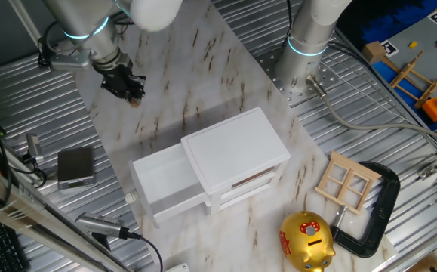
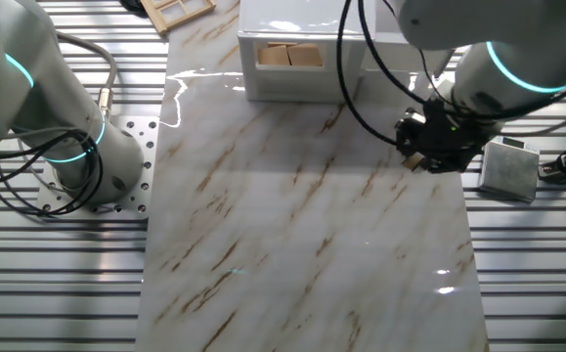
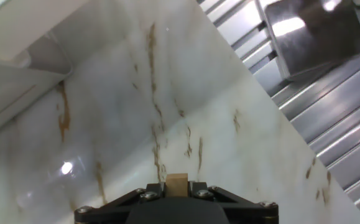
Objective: Put things in the drawer
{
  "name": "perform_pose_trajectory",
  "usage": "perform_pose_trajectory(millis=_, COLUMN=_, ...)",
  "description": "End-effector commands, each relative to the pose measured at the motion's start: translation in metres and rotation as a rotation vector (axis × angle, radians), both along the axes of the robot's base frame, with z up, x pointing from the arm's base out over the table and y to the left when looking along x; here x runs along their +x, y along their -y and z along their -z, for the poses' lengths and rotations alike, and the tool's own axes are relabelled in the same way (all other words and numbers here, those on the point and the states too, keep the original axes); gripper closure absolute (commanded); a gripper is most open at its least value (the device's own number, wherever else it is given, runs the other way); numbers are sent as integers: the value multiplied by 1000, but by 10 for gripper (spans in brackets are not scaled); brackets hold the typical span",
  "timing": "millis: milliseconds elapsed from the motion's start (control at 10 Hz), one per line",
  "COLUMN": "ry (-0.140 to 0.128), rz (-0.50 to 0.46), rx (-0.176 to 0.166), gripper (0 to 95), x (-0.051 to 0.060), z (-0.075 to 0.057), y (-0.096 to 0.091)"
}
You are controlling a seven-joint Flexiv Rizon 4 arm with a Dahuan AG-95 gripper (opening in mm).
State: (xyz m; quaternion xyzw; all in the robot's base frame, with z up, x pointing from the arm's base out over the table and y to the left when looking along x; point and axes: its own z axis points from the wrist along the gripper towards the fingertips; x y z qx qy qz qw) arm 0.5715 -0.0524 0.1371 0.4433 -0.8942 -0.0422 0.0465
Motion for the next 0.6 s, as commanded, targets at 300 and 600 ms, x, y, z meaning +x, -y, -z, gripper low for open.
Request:
perform_pose_trajectory(millis=300, ry=13, rz=78, rx=-33, gripper=950, x=-1, z=-1, y=0)
perform_pose_trajectory(millis=600, ry=16, rz=68, rx=-31, gripper=950, x=-1, z=-1, y=0)
